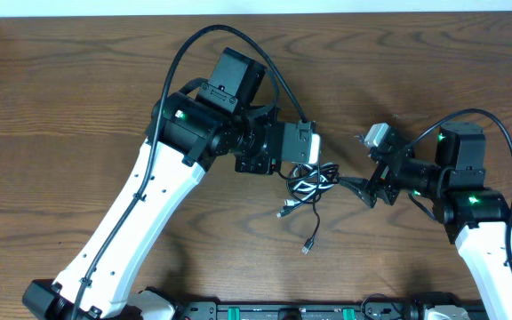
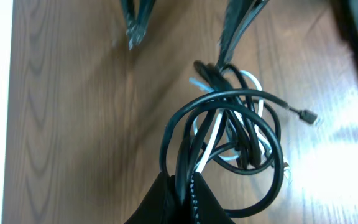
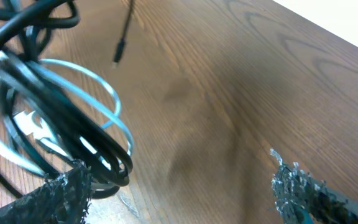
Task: Untangle cables
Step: 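Grasp a loop of the lifted cables with the right gripper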
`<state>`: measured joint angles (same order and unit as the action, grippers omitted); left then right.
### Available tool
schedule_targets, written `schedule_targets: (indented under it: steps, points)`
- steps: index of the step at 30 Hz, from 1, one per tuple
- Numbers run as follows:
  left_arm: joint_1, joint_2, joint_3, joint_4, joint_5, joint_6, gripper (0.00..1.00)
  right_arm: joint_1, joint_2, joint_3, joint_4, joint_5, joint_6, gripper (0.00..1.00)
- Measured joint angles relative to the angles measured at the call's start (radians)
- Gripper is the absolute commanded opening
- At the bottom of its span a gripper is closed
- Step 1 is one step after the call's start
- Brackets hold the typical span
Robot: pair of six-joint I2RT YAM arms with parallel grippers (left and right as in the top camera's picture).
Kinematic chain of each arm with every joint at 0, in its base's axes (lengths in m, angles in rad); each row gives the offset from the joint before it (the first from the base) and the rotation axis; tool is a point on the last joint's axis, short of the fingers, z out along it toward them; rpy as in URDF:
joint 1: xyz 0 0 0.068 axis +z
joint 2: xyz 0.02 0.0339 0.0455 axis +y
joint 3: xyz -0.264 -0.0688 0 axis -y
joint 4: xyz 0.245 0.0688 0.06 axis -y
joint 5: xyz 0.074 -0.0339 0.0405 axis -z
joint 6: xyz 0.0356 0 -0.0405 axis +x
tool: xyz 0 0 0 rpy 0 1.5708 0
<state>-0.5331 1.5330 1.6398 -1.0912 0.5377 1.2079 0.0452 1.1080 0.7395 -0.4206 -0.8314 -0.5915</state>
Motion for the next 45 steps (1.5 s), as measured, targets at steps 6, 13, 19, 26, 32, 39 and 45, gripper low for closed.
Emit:
schedule_targets:
  steps: [6,13,19,26,32,39,45]
  points:
    - [0.0,0.0,0.0,-0.003,-0.098,-0.004,0.07,0.0,0.0,0.0,-0.037,-0.06,-0.055,0.94]
    - [0.001,0.0,0.0,0.018,-0.02,-0.007,0.08,0.0,0.0,0.0,-0.039,-0.129,-0.103,0.99]
    - [0.0,0.0,0.0,0.033,0.211,-0.006,0.08,0.0,0.01,0.0,-0.013,-0.106,-0.108,0.91]
    - [0.0,0.0,0.0,0.004,0.287,-0.006,0.08,0.002,0.032,0.0,0.032,-0.027,-0.114,0.01]
    - [0.0,0.0,0.0,-0.001,0.225,-0.007,0.98,0.006,0.034,0.0,0.065,-0.011,-0.068,0.01]
    - [0.0,0.0,0.0,-0.032,0.066,-0.008,0.98,0.0,0.04,-0.001,0.135,0.054,0.15,0.01]
    - [0.0,0.0,0.0,-0.026,0.072,-0.056,0.98,-0.001,0.04,-0.002,0.183,0.132,0.447,0.01]
